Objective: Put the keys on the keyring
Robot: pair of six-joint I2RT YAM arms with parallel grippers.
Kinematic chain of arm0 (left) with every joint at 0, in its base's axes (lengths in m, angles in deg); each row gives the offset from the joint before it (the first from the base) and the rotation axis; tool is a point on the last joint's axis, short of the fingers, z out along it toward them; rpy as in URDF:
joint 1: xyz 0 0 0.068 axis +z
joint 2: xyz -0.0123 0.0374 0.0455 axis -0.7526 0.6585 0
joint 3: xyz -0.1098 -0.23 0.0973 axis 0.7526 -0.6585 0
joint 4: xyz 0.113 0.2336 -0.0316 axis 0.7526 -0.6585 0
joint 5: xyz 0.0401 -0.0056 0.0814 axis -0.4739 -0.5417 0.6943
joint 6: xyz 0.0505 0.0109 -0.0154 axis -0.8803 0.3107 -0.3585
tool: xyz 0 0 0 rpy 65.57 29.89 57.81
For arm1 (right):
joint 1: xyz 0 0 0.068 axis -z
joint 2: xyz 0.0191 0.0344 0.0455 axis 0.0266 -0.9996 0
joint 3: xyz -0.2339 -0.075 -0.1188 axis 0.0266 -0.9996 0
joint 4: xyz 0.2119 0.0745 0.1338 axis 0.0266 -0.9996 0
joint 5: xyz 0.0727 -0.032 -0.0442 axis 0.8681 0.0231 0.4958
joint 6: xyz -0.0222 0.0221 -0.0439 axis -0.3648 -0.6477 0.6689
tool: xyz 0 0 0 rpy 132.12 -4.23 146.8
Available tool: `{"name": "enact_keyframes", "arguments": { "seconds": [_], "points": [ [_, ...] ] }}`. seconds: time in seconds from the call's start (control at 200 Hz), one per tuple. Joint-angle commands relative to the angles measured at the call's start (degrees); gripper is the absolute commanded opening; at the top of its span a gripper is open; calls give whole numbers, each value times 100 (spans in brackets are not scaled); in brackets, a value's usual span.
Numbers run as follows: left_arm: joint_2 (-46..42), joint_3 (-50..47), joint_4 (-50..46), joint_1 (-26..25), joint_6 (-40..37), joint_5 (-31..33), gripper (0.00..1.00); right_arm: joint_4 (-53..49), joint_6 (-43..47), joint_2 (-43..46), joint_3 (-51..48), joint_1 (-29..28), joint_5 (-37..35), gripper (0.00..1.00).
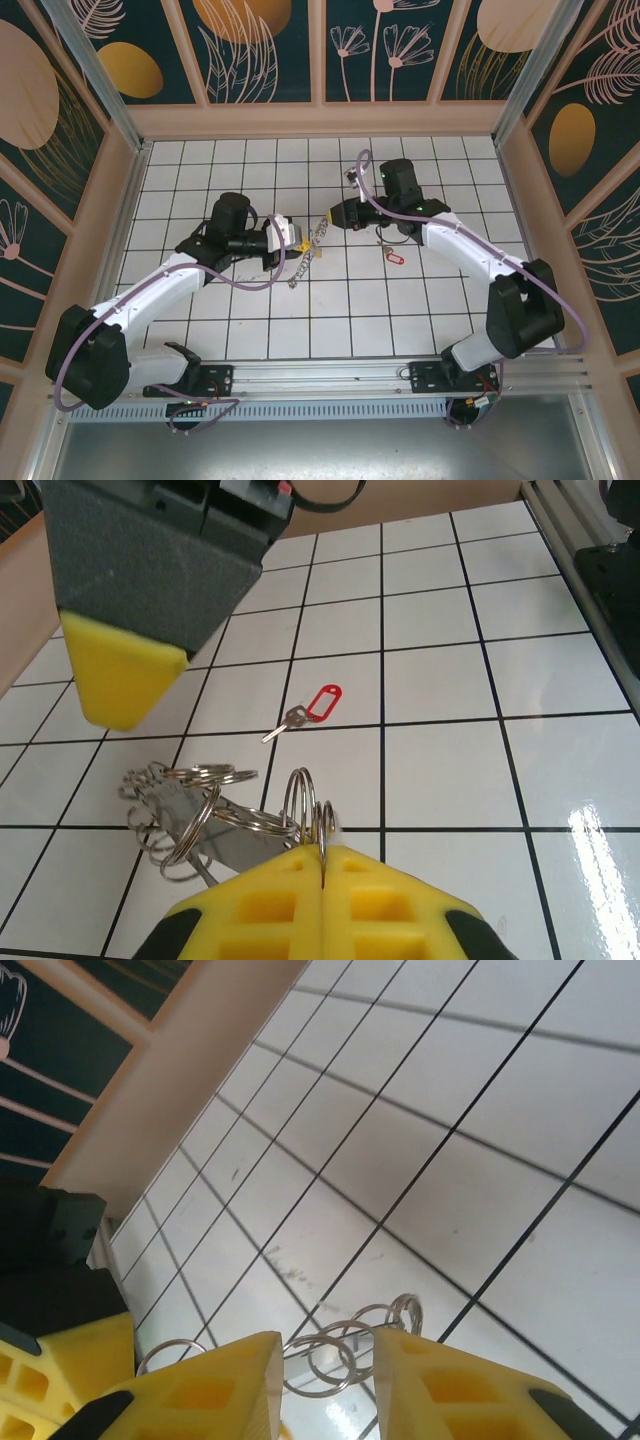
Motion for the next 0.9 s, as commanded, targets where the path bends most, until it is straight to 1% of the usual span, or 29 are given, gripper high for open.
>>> {"name": "enact_keyframes", "arguments": {
  "seconds": [0.0, 0.105, 0.2, 0.275, 0.325, 0.36, 0.39, 0.46, 0.536, 0.656, 0.776, 0.896],
  "points": [
    [-106, 23, 218, -8, 155, -280, 0, 645, 369, 710, -411, -11, -618, 30],
    [-106, 40, 255, -4, 307, -346, 0, 1329, 996, 1388, -1129, -28, -864, 31],
    [-75, 71, 311, -11, 536, -415, 0, 1847, 1447, 1975, -1778, -25, -1478, 31],
    [-12, 142, 332, -10, 777, -467, 0, 2015, 1067, 2253, -2074, 45, -2270, 30],
    [14, 181, 336, -9, 867, -533, 0, 1832, 504, 2271, -2086, 227, -2746, 26],
    [13, 177, 396, -9, 942, -540, 0, 1565, 75, 2208, -2031, 431, -2878, 22],
    [16, 166, 455, -10, 1029, -520, 0, 1264, -252, 2103, -1957, 644, -2867, 20],
    [34, 164, 553, -12, 1209, -401, 0, 566, -746, 1758, -1776, 1086, -2582, 20],
    [31, 151, 600, -11, 1291, -322, 0, -19, -976, 1369, -1692, 1342, -2451, 20],
    [44, 129, 612, -12, 1397, -175, 0, -594, -1036, 834, -1643, 1421, -2551, 21],
    [4, 44, 772, -7, 1545, -159, 0, -804, -880, 371, -1557, 1380, -2297, 24],
    [0, -3, 897, -12, 1663, -161, 0, -1137, -649, -148, -1302, 1230, -2596, 25]
  ]
}}
